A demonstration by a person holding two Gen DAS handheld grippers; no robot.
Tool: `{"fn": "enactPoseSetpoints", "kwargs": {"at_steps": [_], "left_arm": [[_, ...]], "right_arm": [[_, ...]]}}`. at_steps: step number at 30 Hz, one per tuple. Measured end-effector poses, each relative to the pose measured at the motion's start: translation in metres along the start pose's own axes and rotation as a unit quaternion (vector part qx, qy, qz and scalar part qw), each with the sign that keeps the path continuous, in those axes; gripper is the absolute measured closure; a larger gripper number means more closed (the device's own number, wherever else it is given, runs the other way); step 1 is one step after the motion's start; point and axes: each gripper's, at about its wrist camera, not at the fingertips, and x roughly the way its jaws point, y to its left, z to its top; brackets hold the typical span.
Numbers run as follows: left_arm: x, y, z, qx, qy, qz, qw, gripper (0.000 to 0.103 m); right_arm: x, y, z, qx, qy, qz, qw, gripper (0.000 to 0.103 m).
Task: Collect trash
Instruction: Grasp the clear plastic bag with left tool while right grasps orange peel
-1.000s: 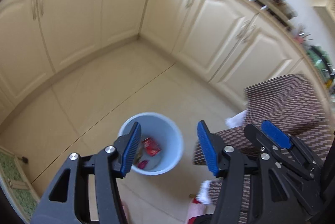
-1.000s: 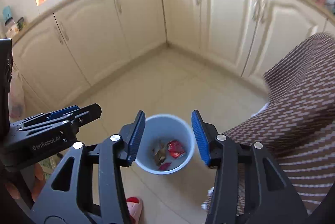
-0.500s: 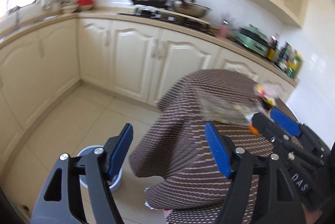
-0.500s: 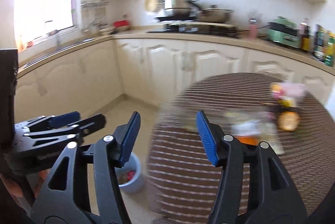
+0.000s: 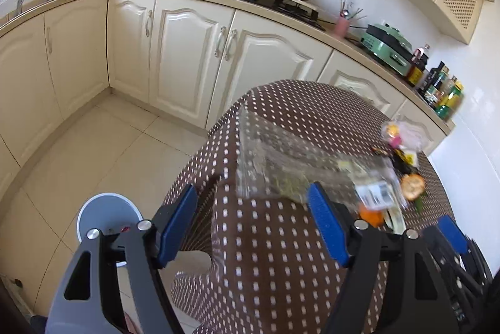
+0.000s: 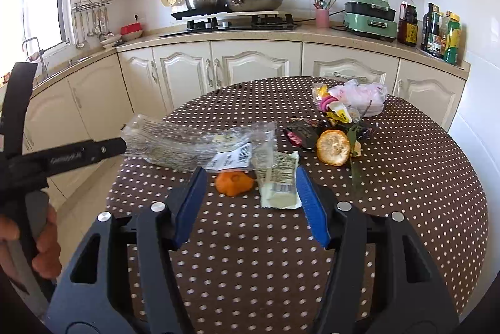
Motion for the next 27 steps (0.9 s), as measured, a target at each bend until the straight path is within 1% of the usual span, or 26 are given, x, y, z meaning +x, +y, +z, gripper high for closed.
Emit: {"fn": "enactPoseSetpoints", "kwargs": {"at_steps": [2,3,5,7,8,9,10,12,13,14,19,21,23,25,26,27], "left_arm": [[0.012,0.000,0.005,0.001,0.008,0.003,1.0000,0.031],[0.019,0.000,0.007,-0.001,0.012,-0.002,0.9999,0.031],[0.027,-0.003,0.010,-0.004,0.015,-0.006,0.9999,0.031],[0.033,-0.007,0.013,0.004,0.013,-0.003,0.9999,0.031],[0.034,-0.009,0.013,0.008,0.013,-0.003,0.9999,0.038],[0.037,-0.011,0.013,0.014,0.016,-0.008,0.9997,0.063],[0.038,-0.013,0.013,0.018,0.019,-0.011,0.9996,0.073],[0.038,-0.013,0.012,0.018,0.018,-0.027,0.9993,0.090],[0.037,-0.014,0.011,0.019,0.017,-0.038,0.9990,0.093],[0.033,-0.013,0.009,0.020,0.010,-0.043,0.9988,0.101],[-0.003,-0.006,0.000,0.016,-0.055,-0.045,0.9974,0.102],[-0.024,-0.001,-0.002,0.015,-0.094,-0.030,0.9950,0.102],[-0.047,0.003,-0.005,0.014,-0.136,-0.007,0.9906,0.102],[-0.063,0.006,-0.006,0.013,-0.165,0.015,0.9860,0.102],[-0.071,0.009,-0.006,0.014,-0.179,0.032,0.9832,0.102],[-0.075,0.010,-0.005,0.014,-0.188,0.042,0.9812,0.102]], "right_arm": [[0.007,-0.007,0.002,0.017,0.014,0.017,1.000,0.044],[0.010,-0.010,0.003,0.021,0.019,0.020,0.999,0.044],[0.014,-0.013,0.005,0.025,0.026,0.014,0.999,0.042],[0.019,-0.014,0.007,0.022,0.032,0.004,0.999,0.041],[0.020,-0.014,0.008,0.020,0.035,0.000,0.999,0.040],[0.022,-0.014,0.008,0.018,0.038,-0.003,0.999,0.040],[0.025,-0.014,0.009,0.016,0.041,-0.003,0.999,0.040],[0.029,-0.013,0.008,0.011,0.050,-0.006,0.999,0.040],[0.030,-0.011,0.008,0.008,0.053,-0.005,0.999,0.040],[0.032,-0.010,0.008,0.005,0.056,-0.005,0.998,0.040],[0.040,-0.001,0.008,-0.010,0.072,0.001,0.997,0.040],[0.045,0.006,0.009,-0.021,0.081,0.014,0.996,0.040],[0.052,0.012,0.009,-0.029,0.094,0.029,0.995,0.040],[0.064,0.020,0.010,-0.037,0.116,0.044,0.992,0.041],[0.070,0.023,0.010,-0.039,0.127,0.047,0.990,0.044],[0.073,0.024,0.009,-0.041,0.132,0.045,0.989,0.047]]}}
